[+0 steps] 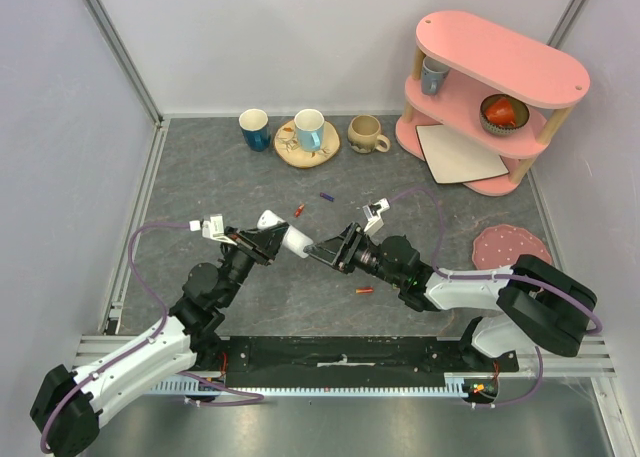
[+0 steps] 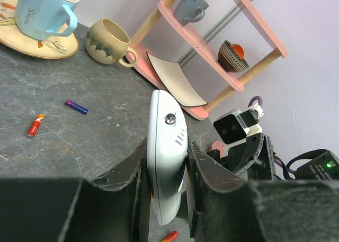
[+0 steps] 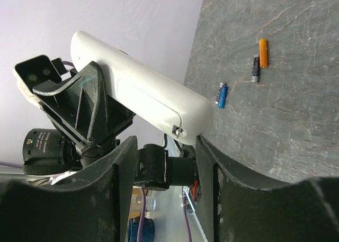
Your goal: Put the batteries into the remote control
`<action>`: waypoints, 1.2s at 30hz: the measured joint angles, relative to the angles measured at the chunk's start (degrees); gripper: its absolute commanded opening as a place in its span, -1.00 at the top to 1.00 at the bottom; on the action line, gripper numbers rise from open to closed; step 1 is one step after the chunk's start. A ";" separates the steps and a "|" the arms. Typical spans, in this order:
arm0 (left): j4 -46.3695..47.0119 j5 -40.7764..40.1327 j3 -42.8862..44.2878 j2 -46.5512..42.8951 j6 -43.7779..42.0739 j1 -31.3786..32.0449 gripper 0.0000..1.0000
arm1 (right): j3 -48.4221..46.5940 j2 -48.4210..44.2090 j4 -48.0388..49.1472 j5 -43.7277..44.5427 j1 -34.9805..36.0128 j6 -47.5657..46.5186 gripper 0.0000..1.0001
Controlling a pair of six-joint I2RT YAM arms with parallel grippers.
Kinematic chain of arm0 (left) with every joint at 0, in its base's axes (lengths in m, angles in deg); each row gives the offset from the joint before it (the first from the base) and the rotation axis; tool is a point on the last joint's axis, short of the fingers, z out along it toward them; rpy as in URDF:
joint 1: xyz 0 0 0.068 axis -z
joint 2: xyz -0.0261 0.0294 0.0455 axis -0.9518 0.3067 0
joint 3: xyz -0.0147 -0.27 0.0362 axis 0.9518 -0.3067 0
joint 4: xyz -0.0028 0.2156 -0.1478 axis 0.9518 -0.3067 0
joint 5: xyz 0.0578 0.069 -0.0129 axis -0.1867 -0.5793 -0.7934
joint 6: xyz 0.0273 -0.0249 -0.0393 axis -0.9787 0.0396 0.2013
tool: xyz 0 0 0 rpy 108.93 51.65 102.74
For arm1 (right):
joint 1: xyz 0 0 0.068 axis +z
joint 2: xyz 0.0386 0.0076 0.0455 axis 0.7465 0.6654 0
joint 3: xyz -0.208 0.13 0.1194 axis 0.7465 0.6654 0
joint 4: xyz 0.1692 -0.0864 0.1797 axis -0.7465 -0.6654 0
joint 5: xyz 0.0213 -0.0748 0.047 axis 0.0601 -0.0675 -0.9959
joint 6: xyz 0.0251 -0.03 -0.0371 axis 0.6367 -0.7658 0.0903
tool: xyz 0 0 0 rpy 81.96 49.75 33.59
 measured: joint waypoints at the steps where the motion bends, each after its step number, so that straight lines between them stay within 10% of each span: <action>1: 0.02 0.04 0.00 0.00 -0.20 0.00 0.96 | 0.00 0.00 0.00 -0.13 -0.02 0.00 -0.13; 26: 8.04 2.38 -2.10 8.94 -2.89 0.55 0.96 | -0.11 -12.57 -14.40 -2.80 -0.20 -11.43 -0.64; 36: 17.05 2.14 -4.48 10.93 -2.10 0.55 0.96 | -0.76 -14.47 -20.22 -0.72 -0.26 -13.97 -0.30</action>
